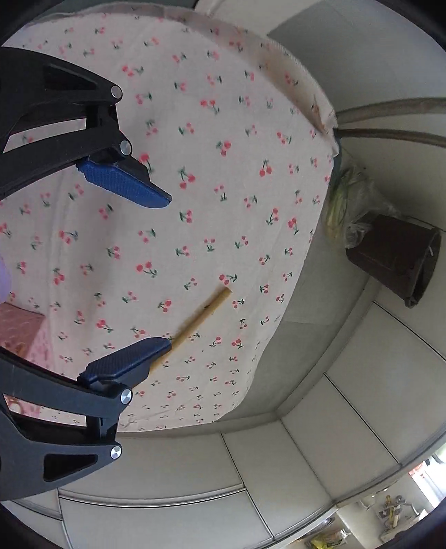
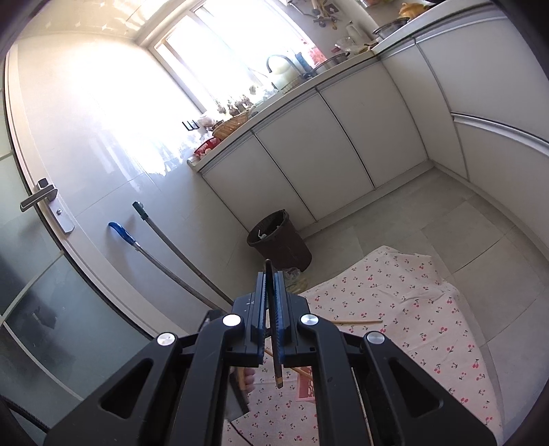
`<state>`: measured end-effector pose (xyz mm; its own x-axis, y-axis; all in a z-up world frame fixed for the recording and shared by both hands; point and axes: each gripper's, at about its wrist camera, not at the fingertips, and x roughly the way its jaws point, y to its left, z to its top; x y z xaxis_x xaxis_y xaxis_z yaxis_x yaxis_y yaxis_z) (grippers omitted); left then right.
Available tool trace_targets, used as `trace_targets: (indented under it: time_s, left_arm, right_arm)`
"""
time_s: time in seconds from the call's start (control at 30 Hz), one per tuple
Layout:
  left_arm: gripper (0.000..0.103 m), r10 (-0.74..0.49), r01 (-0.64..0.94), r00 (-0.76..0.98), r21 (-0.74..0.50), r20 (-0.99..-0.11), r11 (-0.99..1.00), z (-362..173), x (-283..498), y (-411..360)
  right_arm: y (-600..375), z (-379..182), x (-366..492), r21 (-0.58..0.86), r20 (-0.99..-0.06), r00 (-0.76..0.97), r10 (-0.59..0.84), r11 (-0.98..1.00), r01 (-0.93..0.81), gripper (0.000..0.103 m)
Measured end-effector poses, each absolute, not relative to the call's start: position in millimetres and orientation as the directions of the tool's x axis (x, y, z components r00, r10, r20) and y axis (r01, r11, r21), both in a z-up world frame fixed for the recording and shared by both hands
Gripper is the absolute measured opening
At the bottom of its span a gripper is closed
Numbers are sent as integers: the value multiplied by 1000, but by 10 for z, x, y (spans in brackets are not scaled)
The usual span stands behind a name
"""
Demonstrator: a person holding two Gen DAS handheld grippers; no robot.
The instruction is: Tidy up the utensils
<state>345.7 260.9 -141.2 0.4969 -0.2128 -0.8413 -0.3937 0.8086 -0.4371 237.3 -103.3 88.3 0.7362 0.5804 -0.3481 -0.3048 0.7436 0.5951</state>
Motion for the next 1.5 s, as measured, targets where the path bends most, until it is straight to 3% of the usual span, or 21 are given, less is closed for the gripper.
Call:
trace_targets:
  time_s: [0.33,0.6,0.67,0.77,0.87,1.1,1.4,1.5]
  left_arm:
    - [63,-101,-381,464,-301,-880,874,-1720,4204,2188]
    - [28,151,-283,510,0,-847,959,-1789,4473,1787]
    - [16,139,-295,517,-23,-845,955,-1795,4554,1838]
    - [9,104,-332,533,-94,-839,939,-1802,4612,1944]
    - [7,73,-383,579,-191,-812,904,-1777,4597,2161]
    - [7,224,-510,657,-205,-720,835,-1422,4303,2973]
    - [7,126,-387,799,-343,-588,856,-580,3097,3278]
    - [7,142,-349,833,-309,-534,885,-148,2621,3082]
  right_arm:
    - [-1053,679,2611,604,-393,712,582,747,-278,7]
    - [-1049,579,2720,593,-426,713,557,767,-244,8]
    - [-1045,560,2734,592,-433,712,553,770,-238,8]
    - [-1051,547,2747,587,-436,715,546,775,-234,8]
    - [-1067,536,2764,584,-440,717,541,778,-229,8]
    - [-1015,549,2747,588,-441,703,558,771,-243,8]
    - [-855,681,2496,584,-448,659,604,756,-295,8]
    - [-865,766,2354,588,-432,658,617,746,-313,8]
